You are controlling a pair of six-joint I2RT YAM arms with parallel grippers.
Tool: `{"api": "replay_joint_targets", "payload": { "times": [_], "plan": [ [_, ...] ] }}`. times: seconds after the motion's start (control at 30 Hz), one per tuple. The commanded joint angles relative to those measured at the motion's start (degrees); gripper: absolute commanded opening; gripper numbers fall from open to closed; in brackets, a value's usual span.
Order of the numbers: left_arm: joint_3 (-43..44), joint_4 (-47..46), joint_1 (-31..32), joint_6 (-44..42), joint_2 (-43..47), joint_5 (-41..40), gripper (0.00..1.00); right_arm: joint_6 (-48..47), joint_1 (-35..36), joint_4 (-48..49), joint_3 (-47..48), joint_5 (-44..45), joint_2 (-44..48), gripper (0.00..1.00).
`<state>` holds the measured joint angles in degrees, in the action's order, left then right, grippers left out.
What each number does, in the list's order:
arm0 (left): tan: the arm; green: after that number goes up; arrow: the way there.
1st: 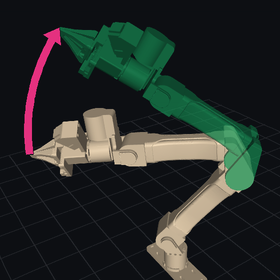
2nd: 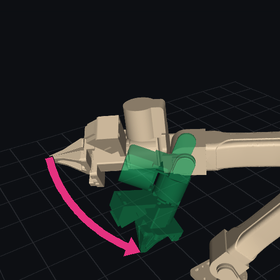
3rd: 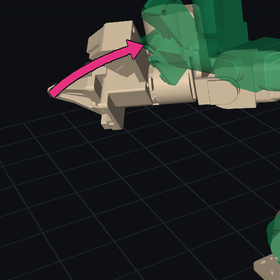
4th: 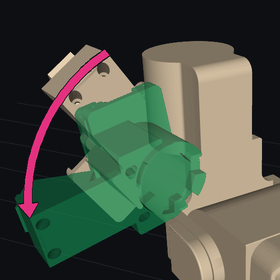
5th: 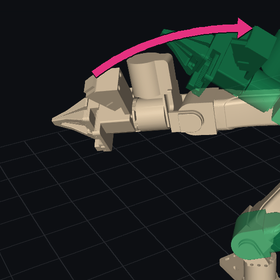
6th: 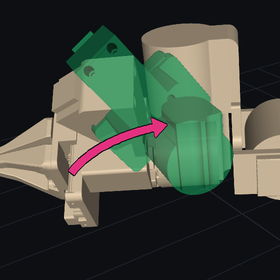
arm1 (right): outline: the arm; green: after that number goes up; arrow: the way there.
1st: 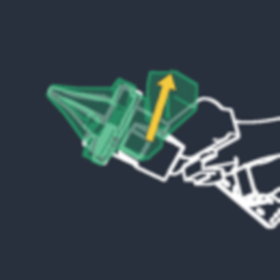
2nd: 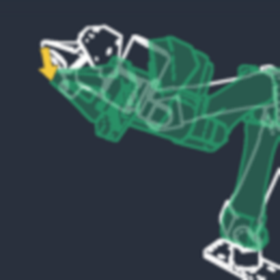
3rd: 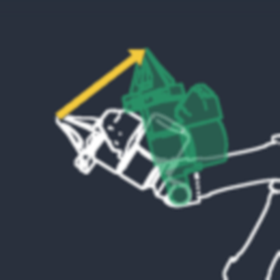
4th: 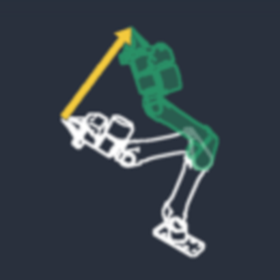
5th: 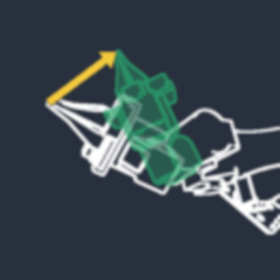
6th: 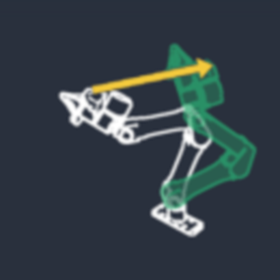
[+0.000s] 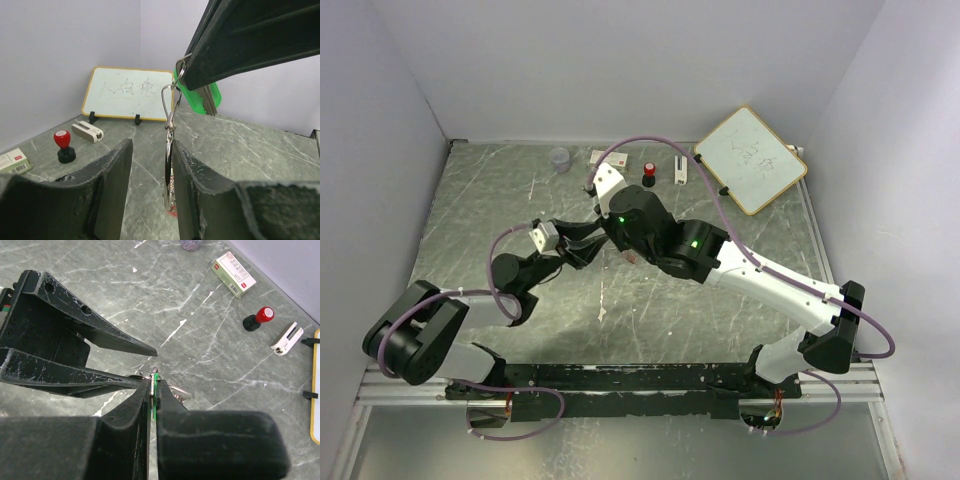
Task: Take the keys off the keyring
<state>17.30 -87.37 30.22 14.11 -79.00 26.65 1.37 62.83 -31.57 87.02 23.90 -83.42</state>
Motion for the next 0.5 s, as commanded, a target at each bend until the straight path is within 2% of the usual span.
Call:
{"api": "replay_joint_targets", "payload": {
  "times": [0.0, 0.23, 0.47],
  "plan": [
    [1.42, -10.25, -0.07, 1.91, -1.42, 1.80, 0.47, 0.37, 0.36, 0.91, 0.82, 0.17, -0.61, 0.00],
    [2.07, -12.19, -0.08, 3.43, -2.65, 2.84, 0.43, 0.61, 0.43, 0.92, 0.59, 0.09, -0.65, 0.00],
    [2.03, -11.73, -0.07, 3.56, -1.74, 3.41, 0.42, 0.65, 0.49, 0.98, 0.69, -0.17, -0.95, 0.00]
  ]
}}
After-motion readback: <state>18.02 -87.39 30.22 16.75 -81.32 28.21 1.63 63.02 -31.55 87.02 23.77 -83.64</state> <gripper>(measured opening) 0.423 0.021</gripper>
